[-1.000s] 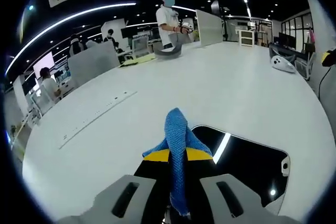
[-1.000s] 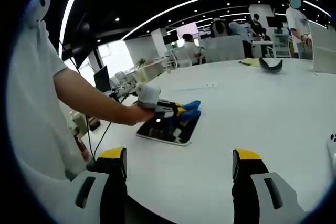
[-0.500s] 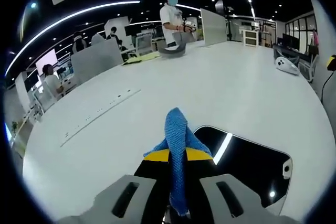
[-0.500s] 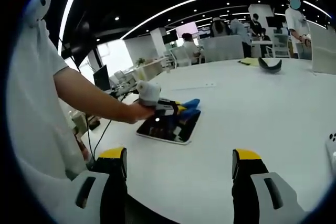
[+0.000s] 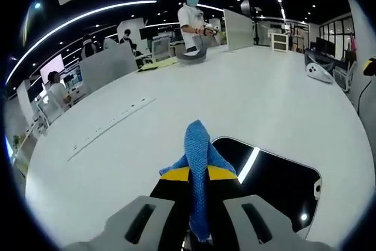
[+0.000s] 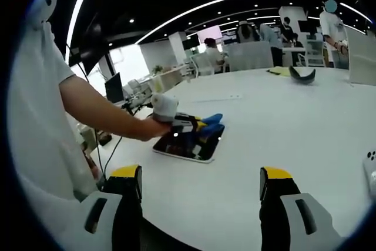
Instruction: Wipe the mirror surface with the cleaning cloth until all visible marks leave the cleaned area.
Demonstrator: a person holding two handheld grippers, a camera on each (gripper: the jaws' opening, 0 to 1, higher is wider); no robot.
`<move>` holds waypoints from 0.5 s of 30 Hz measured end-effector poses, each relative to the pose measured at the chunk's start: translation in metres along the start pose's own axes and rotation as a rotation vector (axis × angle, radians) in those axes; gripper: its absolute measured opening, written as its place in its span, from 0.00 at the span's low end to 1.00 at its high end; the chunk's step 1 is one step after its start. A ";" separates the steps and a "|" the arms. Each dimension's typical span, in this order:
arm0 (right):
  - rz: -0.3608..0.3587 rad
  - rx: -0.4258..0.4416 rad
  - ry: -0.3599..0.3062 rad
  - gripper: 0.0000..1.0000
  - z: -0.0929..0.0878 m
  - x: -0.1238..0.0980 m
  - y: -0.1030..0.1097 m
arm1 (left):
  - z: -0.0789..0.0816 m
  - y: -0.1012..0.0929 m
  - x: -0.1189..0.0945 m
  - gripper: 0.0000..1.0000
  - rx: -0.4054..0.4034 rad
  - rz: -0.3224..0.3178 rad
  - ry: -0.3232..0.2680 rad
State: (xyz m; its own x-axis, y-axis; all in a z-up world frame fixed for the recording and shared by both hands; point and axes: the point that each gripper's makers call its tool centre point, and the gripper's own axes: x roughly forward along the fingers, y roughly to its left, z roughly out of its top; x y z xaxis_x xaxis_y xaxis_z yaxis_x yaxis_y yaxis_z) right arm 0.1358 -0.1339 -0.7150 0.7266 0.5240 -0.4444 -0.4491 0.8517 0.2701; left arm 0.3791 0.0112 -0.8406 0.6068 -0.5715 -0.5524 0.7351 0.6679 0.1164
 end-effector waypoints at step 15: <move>0.002 -0.006 -0.004 0.81 0.001 -0.004 0.005 | -0.003 -0.005 -0.005 0.06 0.002 0.000 0.003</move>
State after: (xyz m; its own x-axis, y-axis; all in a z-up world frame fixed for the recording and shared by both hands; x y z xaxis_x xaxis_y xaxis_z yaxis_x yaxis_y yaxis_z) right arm 0.1313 -0.1316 -0.7117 0.7277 0.5256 -0.4406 -0.4534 0.8507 0.2659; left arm 0.3718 0.0121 -0.8408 0.6058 -0.5701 -0.5550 0.7357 0.6669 0.1179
